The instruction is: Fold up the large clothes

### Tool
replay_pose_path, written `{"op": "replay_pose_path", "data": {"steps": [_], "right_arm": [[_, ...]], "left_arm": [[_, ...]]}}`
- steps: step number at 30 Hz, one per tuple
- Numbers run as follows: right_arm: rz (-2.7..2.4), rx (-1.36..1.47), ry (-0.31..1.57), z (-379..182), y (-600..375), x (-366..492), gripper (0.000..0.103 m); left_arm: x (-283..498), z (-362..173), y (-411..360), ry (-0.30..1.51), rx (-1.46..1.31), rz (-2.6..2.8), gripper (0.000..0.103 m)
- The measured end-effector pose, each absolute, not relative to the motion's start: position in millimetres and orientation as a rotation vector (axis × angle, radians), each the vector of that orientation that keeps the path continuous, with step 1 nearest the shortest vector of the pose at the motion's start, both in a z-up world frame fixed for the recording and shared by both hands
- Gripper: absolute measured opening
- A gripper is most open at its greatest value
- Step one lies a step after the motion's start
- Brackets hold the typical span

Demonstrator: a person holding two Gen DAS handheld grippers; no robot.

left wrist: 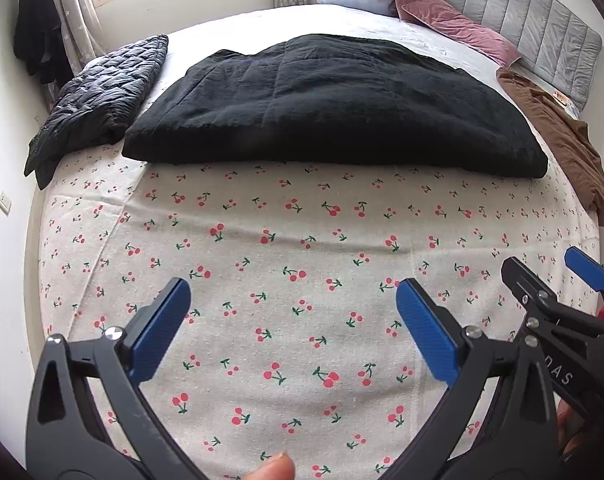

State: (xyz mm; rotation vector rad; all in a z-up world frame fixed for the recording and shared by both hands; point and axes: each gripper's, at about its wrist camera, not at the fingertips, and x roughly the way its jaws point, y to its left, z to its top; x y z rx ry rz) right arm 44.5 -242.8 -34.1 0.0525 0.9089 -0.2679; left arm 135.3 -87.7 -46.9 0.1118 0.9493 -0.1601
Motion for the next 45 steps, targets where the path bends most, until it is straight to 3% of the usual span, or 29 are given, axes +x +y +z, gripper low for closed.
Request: {"op": "replay_pose_path", "data": {"steps": [45], "right_arm": [[-0.268,0.033,0.917,-38.0,-243.3,45.1,0.091]], "left_arm": [[134.9,-46.0,-88.2,0.963,0.109,-0.158,0.102]]}}
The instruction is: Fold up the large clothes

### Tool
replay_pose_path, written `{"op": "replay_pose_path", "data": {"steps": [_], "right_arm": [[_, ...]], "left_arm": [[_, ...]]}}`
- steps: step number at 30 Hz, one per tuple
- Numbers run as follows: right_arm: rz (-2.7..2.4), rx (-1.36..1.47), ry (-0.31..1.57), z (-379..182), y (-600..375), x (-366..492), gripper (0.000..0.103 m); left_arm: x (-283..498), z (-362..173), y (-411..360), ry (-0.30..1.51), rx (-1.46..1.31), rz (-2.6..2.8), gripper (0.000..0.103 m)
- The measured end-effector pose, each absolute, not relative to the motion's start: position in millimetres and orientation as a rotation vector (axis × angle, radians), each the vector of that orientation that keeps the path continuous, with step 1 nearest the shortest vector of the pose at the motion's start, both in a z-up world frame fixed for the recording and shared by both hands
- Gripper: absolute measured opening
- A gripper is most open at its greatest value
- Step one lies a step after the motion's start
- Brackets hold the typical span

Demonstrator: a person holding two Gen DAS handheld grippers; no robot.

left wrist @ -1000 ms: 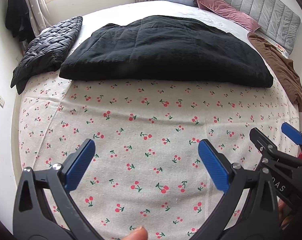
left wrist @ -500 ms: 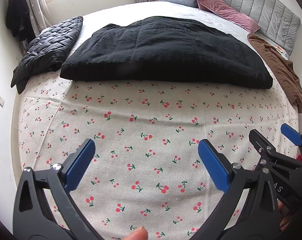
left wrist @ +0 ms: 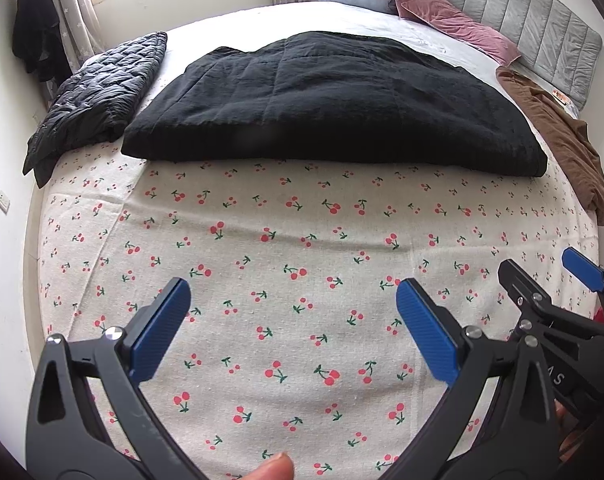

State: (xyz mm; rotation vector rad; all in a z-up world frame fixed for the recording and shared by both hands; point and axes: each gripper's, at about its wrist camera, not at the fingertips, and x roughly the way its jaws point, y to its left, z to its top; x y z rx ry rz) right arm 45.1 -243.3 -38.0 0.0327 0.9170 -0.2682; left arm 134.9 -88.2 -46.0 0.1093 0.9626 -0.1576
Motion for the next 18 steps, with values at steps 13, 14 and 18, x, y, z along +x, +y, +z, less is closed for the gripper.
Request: {"op": "replay_pose_path", "data": {"steps": [13,14,18], "right_arm": [[-0.27,0.022,0.92,-38.1,-241.7,43.9,0.091],[-0.27,0.023,0.921,-38.3,-241.2,43.8,0.091],[-0.271,0.035,0.929,-41.4,-241.4,42.2,0.091]], "left_arm": [[135.3,-48.8,-88.7,0.978,0.116,-0.151,0.102],[135.1,-49.3,-89.2,0.981,0.117,-0.154,0.102],[133.2,-52.6,-89.9,0.994,0.114,-0.152,0.102]]}}
